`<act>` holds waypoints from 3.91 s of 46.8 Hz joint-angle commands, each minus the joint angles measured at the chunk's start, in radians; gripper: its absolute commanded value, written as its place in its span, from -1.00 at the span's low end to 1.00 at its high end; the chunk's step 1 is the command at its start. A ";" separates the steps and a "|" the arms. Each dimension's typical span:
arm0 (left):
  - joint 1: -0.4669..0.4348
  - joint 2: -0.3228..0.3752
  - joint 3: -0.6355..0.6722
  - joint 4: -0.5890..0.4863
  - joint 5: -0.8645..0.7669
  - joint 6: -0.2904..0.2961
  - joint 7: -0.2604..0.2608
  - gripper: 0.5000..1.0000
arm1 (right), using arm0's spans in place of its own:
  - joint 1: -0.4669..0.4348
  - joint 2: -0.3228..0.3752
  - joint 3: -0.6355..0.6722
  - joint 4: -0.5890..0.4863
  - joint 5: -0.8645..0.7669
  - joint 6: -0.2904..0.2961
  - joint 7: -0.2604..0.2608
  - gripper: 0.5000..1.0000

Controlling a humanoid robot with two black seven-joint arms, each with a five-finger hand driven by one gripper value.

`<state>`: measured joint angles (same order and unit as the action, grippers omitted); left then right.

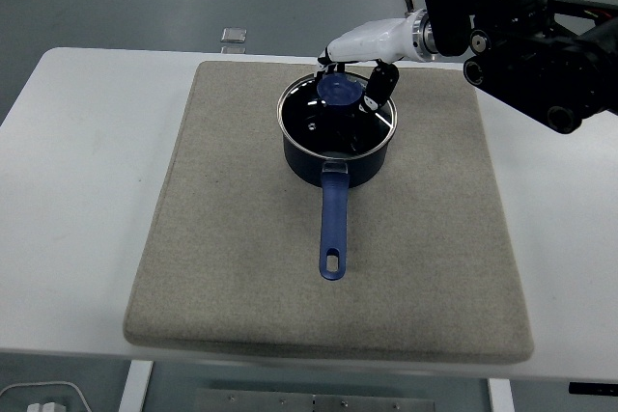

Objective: Lift the pot lid and place it to the right of the pot.

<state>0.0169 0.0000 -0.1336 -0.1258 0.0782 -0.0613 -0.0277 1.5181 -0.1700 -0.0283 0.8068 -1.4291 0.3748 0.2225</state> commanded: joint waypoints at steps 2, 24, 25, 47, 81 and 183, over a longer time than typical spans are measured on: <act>0.000 0.000 0.000 0.000 0.000 0.000 0.000 1.00 | 0.001 0.000 0.005 0.000 0.004 0.004 0.000 -0.05; 0.000 0.000 0.000 0.000 0.000 0.000 0.000 1.00 | 0.001 0.009 0.008 -0.001 0.007 0.026 0.001 -0.10; 0.000 0.000 0.000 0.000 0.000 0.000 0.002 1.00 | 0.001 0.009 0.008 -0.001 0.007 0.026 0.001 -0.11; 0.000 0.000 0.000 0.000 0.000 0.000 0.000 1.00 | 0.002 0.009 0.010 -0.006 0.007 0.029 0.001 -0.54; 0.000 0.000 0.000 0.000 0.000 0.000 0.002 1.00 | 0.042 -0.049 0.057 -0.038 0.038 0.093 -0.011 -0.96; 0.000 0.000 0.000 0.000 0.000 0.000 0.000 1.00 | -0.240 -0.152 0.054 -0.219 0.065 -0.114 -0.078 -1.00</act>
<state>0.0166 0.0000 -0.1336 -0.1258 0.0782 -0.0614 -0.0276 1.2819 -0.3264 0.0294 0.5858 -1.3653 0.2696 0.1430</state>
